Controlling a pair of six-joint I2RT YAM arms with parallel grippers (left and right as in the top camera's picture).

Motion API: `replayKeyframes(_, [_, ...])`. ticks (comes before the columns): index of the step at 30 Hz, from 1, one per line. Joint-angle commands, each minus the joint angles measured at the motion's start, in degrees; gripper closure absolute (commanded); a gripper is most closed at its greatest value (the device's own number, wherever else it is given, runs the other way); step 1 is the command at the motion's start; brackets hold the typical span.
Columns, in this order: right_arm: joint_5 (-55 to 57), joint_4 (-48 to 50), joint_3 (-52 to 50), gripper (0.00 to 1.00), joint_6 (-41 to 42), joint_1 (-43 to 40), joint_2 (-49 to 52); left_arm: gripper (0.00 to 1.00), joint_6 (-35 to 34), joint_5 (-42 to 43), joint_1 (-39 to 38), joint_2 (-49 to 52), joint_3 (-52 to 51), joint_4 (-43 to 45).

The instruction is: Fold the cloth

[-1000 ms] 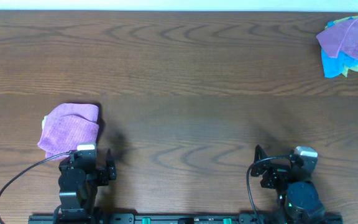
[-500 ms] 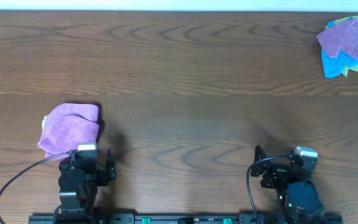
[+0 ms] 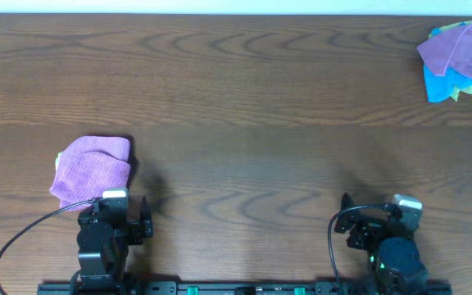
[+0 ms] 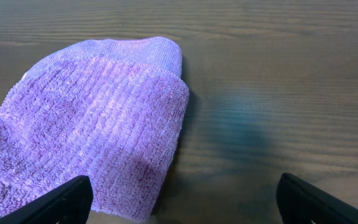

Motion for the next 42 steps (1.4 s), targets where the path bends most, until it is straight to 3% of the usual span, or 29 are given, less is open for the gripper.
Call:
replayKeyframes(1, [-5.8,0.9,-2.0,0.01,-9.1,-4.6,-0.3,0.05,0.5,-1.0,0.3,-0.4,-0.5,-0.1])
replayKeyframes(10, [-20.3,1.9,-4.6,0.01,-30.2,-19.1,-0.3,0.05,0.5,-1.0,0.3,-0.4,-0.5,-0.1])
replayKeyframes(15, [-23.3,2.2,-7.1,0.01,-33.4,-24.5,-0.3,0.05,0.5,-1.0,0.3,-0.4,-0.5,-0.1])
replayKeyframes(27, [-19.6,3.6,-9.7,0.01,-25.9,-27.5,-0.4,0.04,0.5,-1.0,0.3,-0.4,-0.5,-0.1])
replayKeyframes(42, [-19.5,3.7,-9.6,0.01,-25.6,-27.5,-0.3,0.04,0.5,-1.0,0.3,-0.4,-0.5,-0.1])
